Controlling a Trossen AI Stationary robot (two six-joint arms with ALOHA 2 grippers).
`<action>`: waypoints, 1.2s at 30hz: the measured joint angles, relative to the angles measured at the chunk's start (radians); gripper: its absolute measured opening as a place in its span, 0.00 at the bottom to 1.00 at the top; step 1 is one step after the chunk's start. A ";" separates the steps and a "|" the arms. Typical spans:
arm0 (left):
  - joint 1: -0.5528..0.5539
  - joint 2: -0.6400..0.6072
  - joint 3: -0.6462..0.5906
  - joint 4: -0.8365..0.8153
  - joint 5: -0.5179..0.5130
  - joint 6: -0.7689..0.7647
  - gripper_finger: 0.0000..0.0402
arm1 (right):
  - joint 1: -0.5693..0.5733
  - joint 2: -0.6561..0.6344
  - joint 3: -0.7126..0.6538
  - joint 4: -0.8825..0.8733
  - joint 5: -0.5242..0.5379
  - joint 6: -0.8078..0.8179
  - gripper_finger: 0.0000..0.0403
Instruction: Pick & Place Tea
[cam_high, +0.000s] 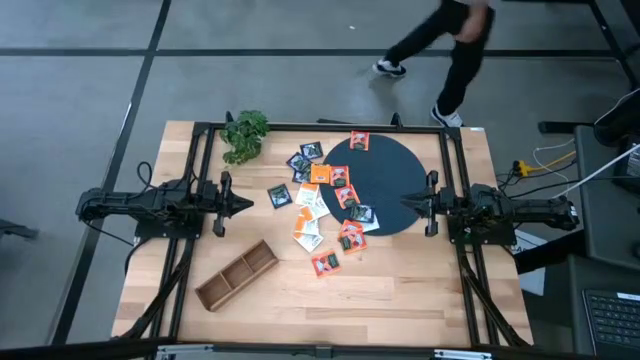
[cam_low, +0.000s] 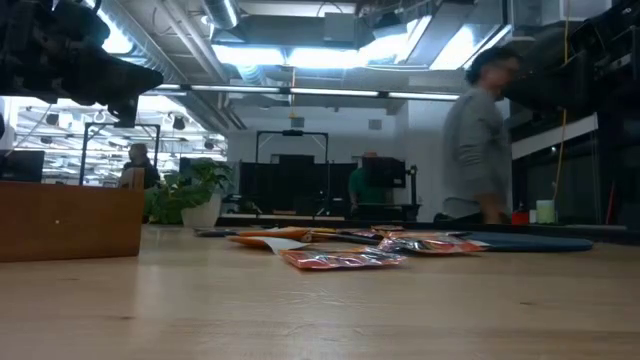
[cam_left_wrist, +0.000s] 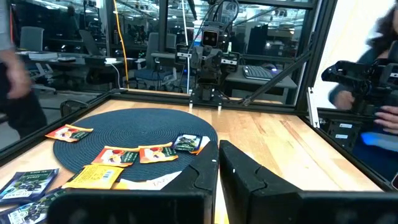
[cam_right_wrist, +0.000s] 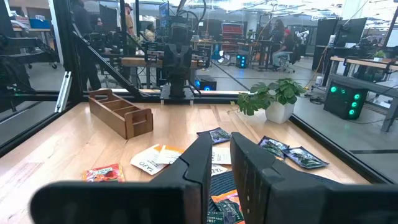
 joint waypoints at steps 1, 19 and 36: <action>0.000 0.000 0.000 0.000 0.000 0.000 0.03 | 0.000 0.000 0.000 0.000 0.000 0.001 0.16; 0.000 0.000 0.000 0.000 0.000 0.000 0.03 | 0.000 0.000 0.000 -0.013 -0.215 0.712 0.16; 0.000 0.000 0.000 0.000 0.000 0.000 0.03 | 0.000 0.001 0.000 0.087 -0.026 0.736 0.16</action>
